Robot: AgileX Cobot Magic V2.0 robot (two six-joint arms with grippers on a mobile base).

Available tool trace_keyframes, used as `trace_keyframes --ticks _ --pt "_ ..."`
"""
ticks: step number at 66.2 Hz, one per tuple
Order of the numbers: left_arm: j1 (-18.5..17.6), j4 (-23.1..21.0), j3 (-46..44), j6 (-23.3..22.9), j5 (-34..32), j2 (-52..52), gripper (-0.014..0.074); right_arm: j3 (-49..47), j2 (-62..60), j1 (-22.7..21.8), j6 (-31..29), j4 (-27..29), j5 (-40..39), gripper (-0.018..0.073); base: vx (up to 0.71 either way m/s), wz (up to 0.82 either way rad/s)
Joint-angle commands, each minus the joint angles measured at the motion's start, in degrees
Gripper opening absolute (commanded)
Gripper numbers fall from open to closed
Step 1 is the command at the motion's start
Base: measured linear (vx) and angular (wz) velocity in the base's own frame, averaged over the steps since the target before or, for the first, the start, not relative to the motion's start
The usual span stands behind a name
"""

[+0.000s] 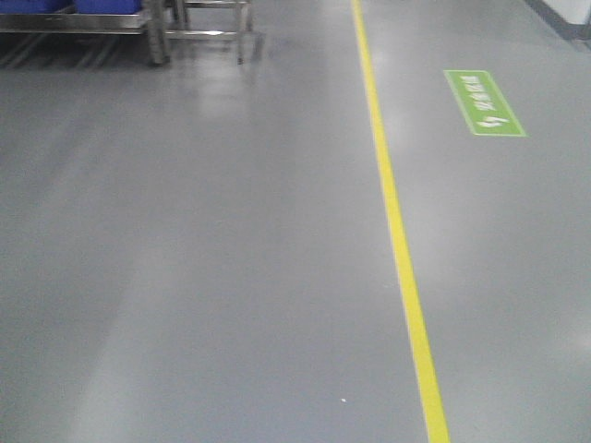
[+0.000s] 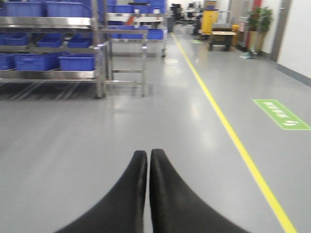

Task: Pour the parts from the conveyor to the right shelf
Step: 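Drive past the conveyor end into the aisle holding the block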

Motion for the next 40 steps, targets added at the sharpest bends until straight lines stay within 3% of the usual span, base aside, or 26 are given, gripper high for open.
trace_keyframes --ticks 1,20,40 --pt "-0.42 -0.45 -1.12 -0.49 -4.54 1.02 -0.0006 -1.58 1.24 -0.08 -0.02 -0.24 -4.34 -0.0004 -0.13 -0.53" --pt "-0.42 -0.45 -1.12 -0.49 -4.54 1.02 -0.0006 -1.58 1.24 -0.08 -0.02 -0.24 -4.34 -0.0004 -0.11 -0.45" --pt "-0.42 -0.45 -1.12 -0.49 -4.54 1.02 -0.0006 -1.58 1.24 -0.08 -0.02 -0.24 -4.34 -0.0004 -0.06 -0.22"
